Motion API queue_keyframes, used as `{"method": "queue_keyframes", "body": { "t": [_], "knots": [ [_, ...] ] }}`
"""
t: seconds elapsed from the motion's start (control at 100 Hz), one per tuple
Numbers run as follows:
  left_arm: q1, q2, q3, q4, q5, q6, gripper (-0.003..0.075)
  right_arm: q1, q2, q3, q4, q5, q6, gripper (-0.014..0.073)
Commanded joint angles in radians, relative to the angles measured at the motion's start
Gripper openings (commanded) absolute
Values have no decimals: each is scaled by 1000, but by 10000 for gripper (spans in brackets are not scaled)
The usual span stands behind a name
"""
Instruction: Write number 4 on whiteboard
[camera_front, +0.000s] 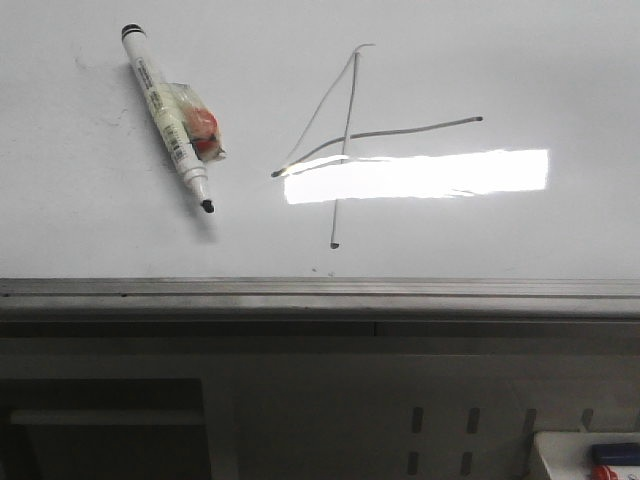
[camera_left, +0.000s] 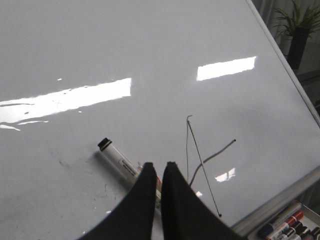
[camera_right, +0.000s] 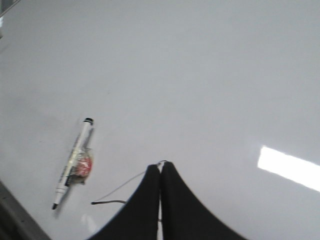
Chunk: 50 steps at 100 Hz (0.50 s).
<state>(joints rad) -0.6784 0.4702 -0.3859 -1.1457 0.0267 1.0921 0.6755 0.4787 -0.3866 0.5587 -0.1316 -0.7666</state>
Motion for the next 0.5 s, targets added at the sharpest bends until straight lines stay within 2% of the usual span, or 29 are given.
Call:
{"method": "queue_keyframes", "body": {
  "t": [0.0,0.14,0.49],
  "knots": [
    [1,-57,14,7,10,3,-20,-5,-53,70,-1,-195,-1,-45],
    [1,-122,55,5,17,3,-20,-5,-122,141,-1,-210,-1,-45],
    [1,-130,65,5,17,3,-20,-5,-138,153,-1,-217,-1,-45]
  ]
}}
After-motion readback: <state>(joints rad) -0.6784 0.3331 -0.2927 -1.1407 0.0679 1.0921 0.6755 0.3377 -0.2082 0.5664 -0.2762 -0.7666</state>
